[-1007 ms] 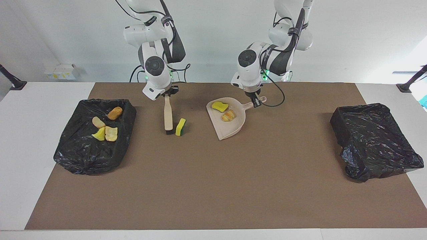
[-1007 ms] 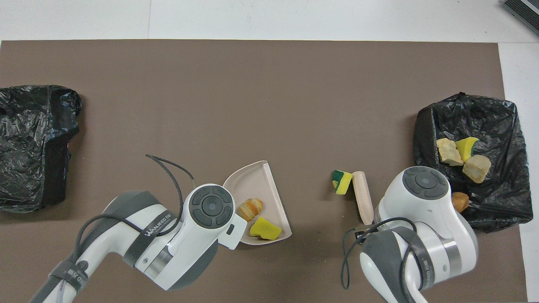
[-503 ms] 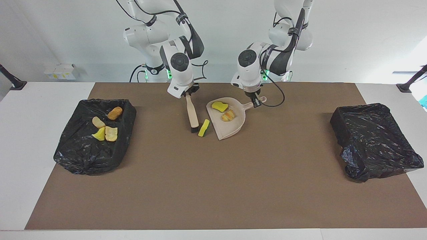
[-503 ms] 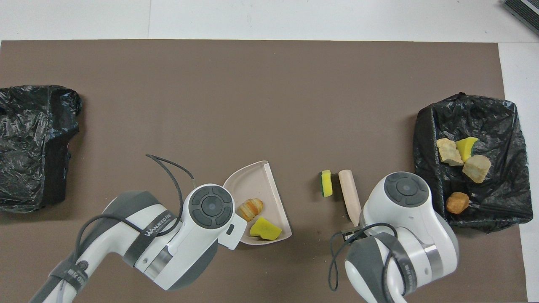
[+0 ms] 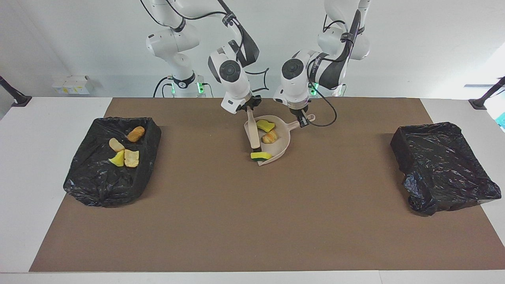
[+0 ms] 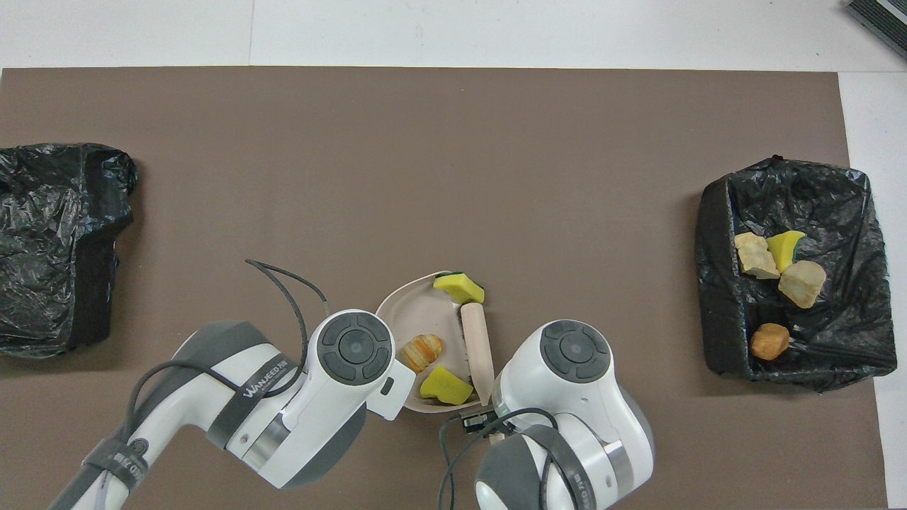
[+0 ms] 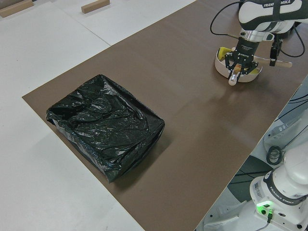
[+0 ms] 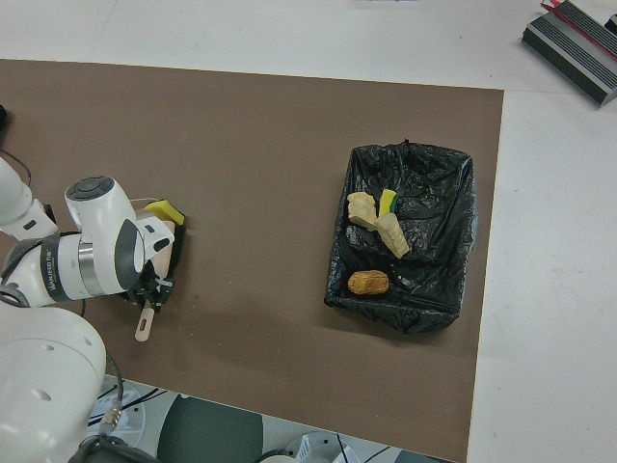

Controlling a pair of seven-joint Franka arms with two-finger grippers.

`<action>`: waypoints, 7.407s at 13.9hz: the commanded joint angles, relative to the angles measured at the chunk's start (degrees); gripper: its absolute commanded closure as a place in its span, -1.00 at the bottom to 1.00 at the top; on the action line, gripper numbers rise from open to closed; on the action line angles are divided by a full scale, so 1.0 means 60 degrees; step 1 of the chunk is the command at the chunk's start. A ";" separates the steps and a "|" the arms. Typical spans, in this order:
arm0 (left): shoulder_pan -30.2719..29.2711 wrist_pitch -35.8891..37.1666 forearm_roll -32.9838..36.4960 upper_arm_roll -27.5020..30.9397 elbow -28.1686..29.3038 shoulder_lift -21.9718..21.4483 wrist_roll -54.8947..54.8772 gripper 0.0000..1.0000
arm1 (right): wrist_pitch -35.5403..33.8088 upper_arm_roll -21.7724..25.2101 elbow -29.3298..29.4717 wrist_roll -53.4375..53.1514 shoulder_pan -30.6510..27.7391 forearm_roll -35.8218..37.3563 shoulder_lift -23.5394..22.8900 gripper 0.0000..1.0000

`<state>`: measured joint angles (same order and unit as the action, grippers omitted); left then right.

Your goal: Sweep and dump trash in bin

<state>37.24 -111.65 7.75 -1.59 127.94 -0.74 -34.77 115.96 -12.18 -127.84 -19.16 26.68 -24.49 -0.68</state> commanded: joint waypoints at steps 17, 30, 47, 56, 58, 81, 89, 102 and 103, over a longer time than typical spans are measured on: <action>-0.0376 -0.0274 0.0332 0.0133 0.0254 -0.0199 -0.1264 1.00 | -0.3813 0.0125 0.2162 -0.1141 -0.0726 0.2704 0.0684 1.00; -0.3641 -0.0436 0.0480 0.0148 -0.1560 -0.0140 -0.6346 1.00 | -0.1927 0.0052 0.1430 -0.1931 -0.0055 0.2543 0.0641 1.00; -0.9118 -0.0157 0.1139 0.0163 -0.5634 0.1720 -0.8576 1.00 | 0.0582 0.0052 0.1780 -0.4189 0.1969 0.2718 -0.1704 -1.00; -1.0541 -0.0478 0.3189 0.0251 -0.6060 0.1764 -0.8693 1.00 | -0.3165 0.0140 0.4575 -0.2292 0.0405 0.2821 -0.1499 -1.00; -1.0572 -0.0859 0.4414 0.0251 -0.5987 0.1750 -0.8664 1.00 | -0.3810 0.0111 0.5278 -0.1177 -0.0196 0.3273 -0.1499 -1.00; -0.8858 -0.0583 1.0821 0.0251 -0.5034 0.1032 -0.5660 1.00 | -0.4766 0.2249 0.7757 0.5229 -0.4474 0.5151 -0.1162 -1.00; -0.8127 0.0489 1.1551 0.0222 -0.4888 0.0666 -0.5734 1.00 | -0.4765 0.2001 0.7640 0.2903 -0.4287 0.4990 -0.0548 -1.00; -0.7818 -0.0304 1.2157 0.0207 -0.4169 0.0783 -0.4737 1.00 | -0.4033 0.1986 0.6131 0.2182 -0.4388 0.3802 0.0362 -1.00; -0.7818 -0.0289 1.1763 0.0192 -0.4242 0.0768 -0.4926 1.00 | -0.4033 0.1986 0.6175 0.2226 -0.4388 0.3847 0.0318 -1.00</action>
<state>-10.10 -112.86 81.50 -0.71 103.45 4.80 -62.24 90.21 0.05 -88.54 -5.26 1.07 -0.79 -0.32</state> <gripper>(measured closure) 0.687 0.000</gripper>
